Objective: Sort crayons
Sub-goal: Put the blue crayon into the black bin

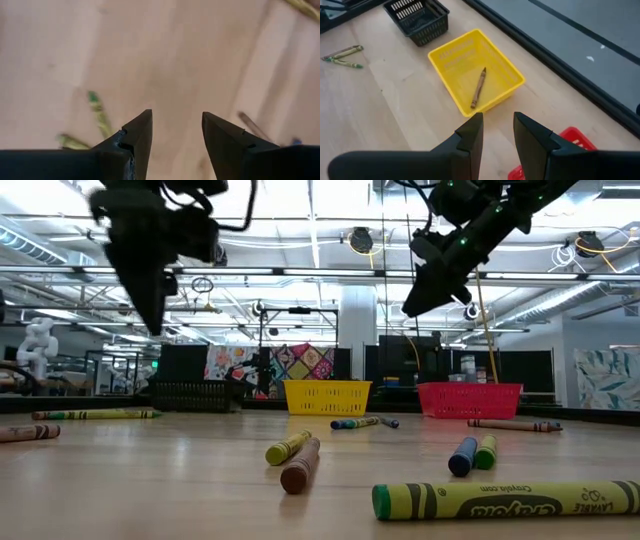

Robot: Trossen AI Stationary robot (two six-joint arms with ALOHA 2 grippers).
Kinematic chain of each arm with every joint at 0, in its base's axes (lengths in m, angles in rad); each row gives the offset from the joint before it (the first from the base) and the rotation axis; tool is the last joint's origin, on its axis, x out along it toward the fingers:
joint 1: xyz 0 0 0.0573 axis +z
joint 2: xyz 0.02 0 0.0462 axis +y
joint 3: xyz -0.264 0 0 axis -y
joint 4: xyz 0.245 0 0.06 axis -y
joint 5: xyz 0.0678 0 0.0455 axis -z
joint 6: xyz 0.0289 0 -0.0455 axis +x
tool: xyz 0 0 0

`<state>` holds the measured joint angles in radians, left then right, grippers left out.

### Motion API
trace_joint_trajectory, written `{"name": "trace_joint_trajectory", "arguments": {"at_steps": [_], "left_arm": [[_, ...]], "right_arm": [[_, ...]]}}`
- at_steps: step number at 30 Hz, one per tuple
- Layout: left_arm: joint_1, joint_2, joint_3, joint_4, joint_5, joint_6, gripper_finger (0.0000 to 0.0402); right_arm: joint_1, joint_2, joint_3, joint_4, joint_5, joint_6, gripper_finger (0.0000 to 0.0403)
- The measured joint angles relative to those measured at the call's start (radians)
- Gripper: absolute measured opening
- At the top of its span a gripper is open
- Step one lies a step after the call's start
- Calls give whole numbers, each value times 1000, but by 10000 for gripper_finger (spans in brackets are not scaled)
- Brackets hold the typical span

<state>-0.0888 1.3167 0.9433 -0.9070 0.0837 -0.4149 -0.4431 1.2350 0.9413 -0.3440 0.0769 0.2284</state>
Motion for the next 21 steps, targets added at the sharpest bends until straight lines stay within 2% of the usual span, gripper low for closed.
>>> {"name": "trace_joint_trajectory", "arguments": {"at_steps": [9,15,21], "left_arm": [[-209,1,-1,-8,-74,-143,169],[-306,1,-1,-62,-82,-158,169],[-393,13,-2,-39,-104,-277,169]], "right_arm": [[0,0,0,-27,-3,48,96],[0,-2,0,-98,-3,74,96],[0,-2,0,-81,-3,106,96]]}}
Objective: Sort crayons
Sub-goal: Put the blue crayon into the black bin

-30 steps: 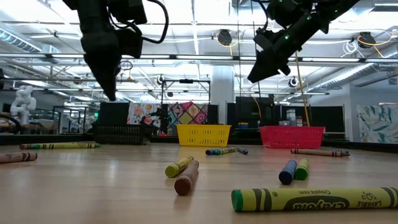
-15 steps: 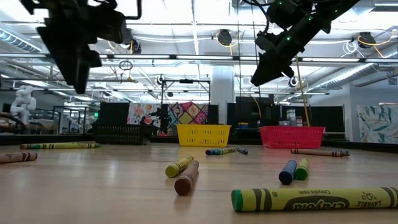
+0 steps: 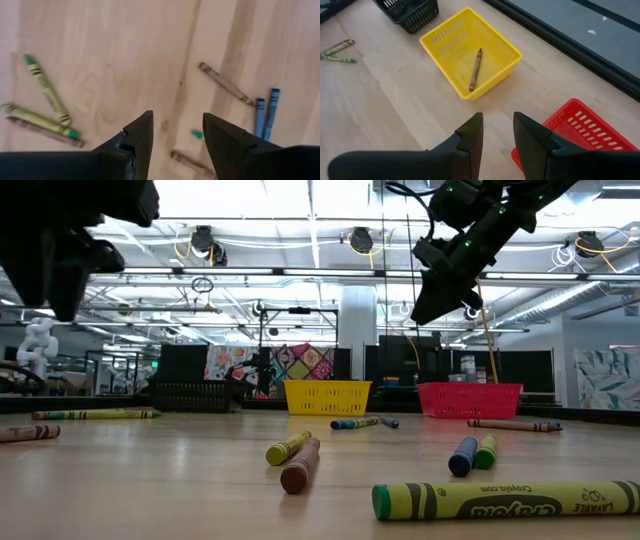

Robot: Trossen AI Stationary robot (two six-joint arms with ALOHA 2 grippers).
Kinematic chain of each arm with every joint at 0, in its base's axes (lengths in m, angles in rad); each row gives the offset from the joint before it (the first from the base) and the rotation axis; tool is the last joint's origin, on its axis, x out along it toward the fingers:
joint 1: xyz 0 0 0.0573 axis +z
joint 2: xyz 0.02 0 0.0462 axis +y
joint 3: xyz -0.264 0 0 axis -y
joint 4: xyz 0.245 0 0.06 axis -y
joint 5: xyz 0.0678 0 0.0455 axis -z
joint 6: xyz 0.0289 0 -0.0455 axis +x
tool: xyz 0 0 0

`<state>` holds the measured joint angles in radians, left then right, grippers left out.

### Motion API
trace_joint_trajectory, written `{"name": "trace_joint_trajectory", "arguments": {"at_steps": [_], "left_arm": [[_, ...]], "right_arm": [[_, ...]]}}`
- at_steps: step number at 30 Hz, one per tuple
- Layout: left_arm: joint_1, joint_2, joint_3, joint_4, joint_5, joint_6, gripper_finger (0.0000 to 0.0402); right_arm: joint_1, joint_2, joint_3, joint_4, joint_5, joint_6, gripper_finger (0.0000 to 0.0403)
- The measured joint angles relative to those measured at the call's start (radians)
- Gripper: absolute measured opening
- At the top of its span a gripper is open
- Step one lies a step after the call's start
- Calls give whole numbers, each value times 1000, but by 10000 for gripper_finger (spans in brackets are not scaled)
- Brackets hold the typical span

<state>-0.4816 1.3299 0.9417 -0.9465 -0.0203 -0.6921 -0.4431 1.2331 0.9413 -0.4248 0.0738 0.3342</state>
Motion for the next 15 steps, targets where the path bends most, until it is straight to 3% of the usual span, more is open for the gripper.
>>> {"name": "trace_joint_trajectory", "arguments": {"at_steps": [8,15], "left_arm": [[-112,143,-1,116,27,-25,169],[-195,233,-1,196,46,-190,169]], "right_arm": [[0,0,0,-5,0,50,96],[0,0,0,-29,-1,122,96]]}}
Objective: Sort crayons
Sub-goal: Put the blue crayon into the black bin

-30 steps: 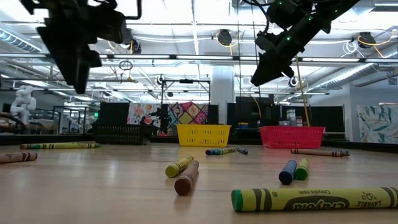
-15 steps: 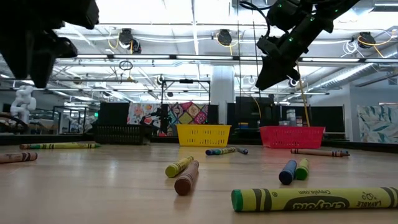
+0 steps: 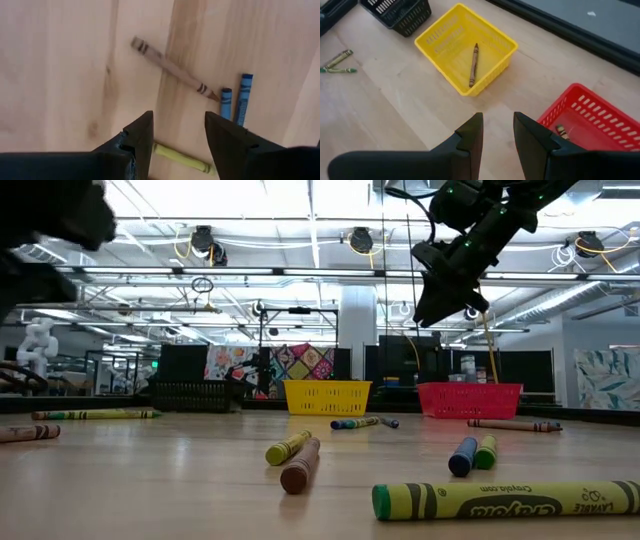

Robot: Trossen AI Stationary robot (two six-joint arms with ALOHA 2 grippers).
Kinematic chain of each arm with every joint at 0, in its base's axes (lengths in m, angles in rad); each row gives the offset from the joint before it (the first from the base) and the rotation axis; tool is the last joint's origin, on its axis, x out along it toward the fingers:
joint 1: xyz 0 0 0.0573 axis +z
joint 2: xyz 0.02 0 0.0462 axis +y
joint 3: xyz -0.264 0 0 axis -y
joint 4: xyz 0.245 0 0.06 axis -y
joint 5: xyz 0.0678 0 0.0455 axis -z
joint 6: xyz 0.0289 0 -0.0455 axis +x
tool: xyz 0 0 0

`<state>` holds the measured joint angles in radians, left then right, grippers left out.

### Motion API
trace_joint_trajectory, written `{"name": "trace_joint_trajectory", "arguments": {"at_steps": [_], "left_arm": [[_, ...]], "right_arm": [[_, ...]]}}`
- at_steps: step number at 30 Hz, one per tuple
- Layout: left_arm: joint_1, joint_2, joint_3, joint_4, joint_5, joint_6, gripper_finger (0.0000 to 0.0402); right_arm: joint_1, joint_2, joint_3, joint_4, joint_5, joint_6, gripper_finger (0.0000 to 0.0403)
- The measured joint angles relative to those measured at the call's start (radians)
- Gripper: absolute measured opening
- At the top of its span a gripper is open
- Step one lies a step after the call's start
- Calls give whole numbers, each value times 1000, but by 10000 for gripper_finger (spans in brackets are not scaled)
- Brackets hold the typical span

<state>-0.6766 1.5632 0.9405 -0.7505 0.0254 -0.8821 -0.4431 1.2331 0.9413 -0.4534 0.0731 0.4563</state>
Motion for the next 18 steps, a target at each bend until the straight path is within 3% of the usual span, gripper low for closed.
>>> {"name": "trace_joint_trajectory", "arguments": {"at_steps": [7,18], "left_arm": [[-95,35,0,17,-2,-203,169],[-144,56,0,86,-5,-261,169]], "right_arm": [[7,0,0,-1,0,33,96],[33,0,0,-1,0,34,96]]}}
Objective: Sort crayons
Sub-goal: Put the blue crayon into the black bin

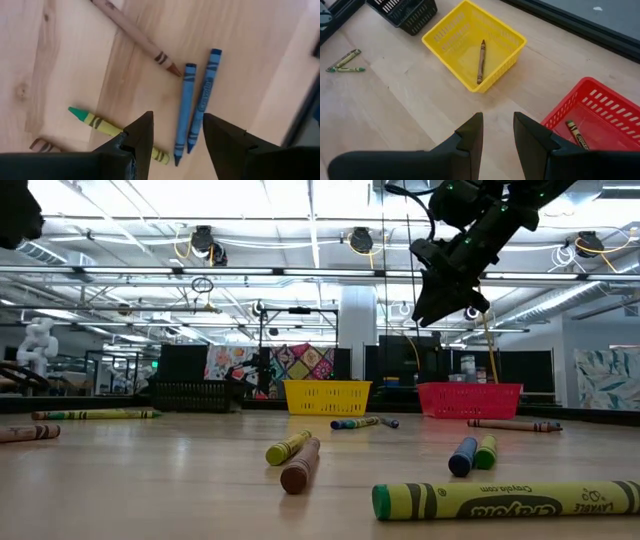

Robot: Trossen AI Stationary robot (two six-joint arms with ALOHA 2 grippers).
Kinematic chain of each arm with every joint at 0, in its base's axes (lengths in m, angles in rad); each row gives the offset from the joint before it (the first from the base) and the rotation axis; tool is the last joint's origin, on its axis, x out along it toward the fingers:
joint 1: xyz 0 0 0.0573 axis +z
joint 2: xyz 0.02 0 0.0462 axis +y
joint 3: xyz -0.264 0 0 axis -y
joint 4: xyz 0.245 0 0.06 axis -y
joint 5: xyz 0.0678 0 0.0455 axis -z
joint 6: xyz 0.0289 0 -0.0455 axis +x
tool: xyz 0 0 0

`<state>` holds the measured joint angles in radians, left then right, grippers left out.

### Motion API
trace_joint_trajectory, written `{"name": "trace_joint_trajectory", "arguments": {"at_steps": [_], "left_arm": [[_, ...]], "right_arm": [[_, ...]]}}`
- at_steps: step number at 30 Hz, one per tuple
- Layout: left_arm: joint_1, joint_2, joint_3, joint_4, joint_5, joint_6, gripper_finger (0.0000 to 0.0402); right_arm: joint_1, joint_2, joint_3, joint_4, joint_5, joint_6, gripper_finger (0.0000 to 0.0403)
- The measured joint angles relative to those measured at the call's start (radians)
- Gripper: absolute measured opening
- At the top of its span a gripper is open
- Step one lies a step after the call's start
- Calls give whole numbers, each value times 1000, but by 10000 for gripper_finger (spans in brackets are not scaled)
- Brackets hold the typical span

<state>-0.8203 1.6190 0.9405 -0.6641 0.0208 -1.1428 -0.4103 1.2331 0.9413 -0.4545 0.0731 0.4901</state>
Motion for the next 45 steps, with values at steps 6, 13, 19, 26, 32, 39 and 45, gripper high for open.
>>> {"name": "trace_joint_trajectory", "arguments": {"at_steps": [6,13,19,26,32,39,45], "left_arm": [[-6,46,0,-4,5,22,169],[-5,63,0,4,5,24,169],[-5,63,0,5,8,24,169],[-5,63,0,-1,7,24,169],[-5,91,3,-2,7,24,169],[-6,103,5,-6,-9,23,169],[-5,104,3,-3,-3,22,143]], "right_arm": [[0,0,0,-2,0,0,96],[0,0,0,-3,0,0,96],[0,0,0,-3,0,0,96],[0,0,0,-3,0,0,96],[0,0,0,-3,0,0,96],[0,0,0,-4,0,0,96],[0,0,0,-6,0,0,96]]}}
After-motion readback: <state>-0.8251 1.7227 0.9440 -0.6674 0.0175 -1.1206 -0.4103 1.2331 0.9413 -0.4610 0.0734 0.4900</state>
